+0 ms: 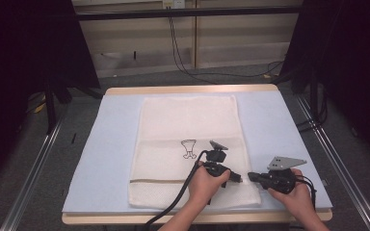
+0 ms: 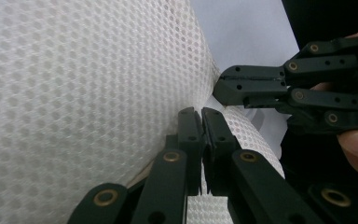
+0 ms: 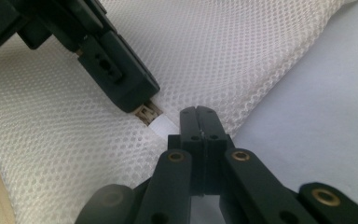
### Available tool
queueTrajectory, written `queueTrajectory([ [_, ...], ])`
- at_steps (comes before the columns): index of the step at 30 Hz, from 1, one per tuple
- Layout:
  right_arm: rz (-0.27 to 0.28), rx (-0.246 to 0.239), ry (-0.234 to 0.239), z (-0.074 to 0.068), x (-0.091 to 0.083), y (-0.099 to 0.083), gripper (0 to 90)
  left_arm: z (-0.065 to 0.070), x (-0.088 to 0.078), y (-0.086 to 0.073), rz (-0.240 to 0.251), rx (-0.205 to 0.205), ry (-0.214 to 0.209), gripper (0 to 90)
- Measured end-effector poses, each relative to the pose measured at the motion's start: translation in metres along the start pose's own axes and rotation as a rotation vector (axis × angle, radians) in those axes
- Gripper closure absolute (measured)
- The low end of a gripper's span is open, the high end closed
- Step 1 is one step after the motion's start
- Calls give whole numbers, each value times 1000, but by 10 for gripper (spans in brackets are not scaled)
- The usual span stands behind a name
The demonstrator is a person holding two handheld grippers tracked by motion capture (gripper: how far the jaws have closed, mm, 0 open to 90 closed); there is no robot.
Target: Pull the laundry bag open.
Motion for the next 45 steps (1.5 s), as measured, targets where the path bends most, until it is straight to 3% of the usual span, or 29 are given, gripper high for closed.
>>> queueTrajectory([
  [5, -17, -37, 0, -3, 2, 0, 900, -3, -8, 0, -5, 0, 10, 875],
  [9, -12, -36, 3, -2, 1, 0, 900, -7, -16, 0, 1, 19, 32, 875],
  [10, -11, -41, 3, -2, 1, 0, 900, -5, -16, -1, -3, 9, 15, 875],
  [13, -12, -40, 3, -2, 1, 0, 900, -8, -19, 0, 2, 14, 37, 875],
  [18, -13, -39, 4, -2, 1, 0, 900, -8, -24, -1, 5, 3, 21, 875],
  [19, -12, -38, 4, -2, 1, 0, 900, -11, -25, 0, 7, 15, 44, 875],
  [21, -13, -40, 4, -2, 1, 0, 900, -11, -28, -1, 3, 17, 31, 875],
  [24, -16, -40, 5, -2, 2, 0, 900, -16, -32, -1, 19, 9, 57, 875],
  [26, -14, -40, 4, -2, 2, 0, 900, -17, -36, -2, 8, 13, 44, 875],
  [30, -14, -37, 3, -2, 2, 0, 900, -25, -50, -3, 20, -7, 51, 875],
  [35, -13, -31, 10, -2, 2, 0, 900, -50, -84, -6, 53, -37, 86, 875],
  [37, -11, -31, 10, -2, 2, 0, 900, -56, -94, -9, 62, -55, 81, 875],
  [39, -11, -32, 8, -2, 2, 0, 900, -64, -104, -11, 72, -51, 91, 875],
  [43, -11, -30, 8, -2, 2, 0, 900, -74, -121, -14, 95, -80, 68, 875],
  [45, -11, -30, 8, -2, 2, 0, 900, -78, -128, -17, 93, -75, 67, 875],
])
Point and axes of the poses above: each handheld gripper's, and its own axes: x roughly forward along the jaws, y roughly out of its top, z roughly to its right, the point moved 8 cm from there along x, roughly forward along the jaws, and after that the axes turned 12 degrees about -x, right-handed, at the moved point
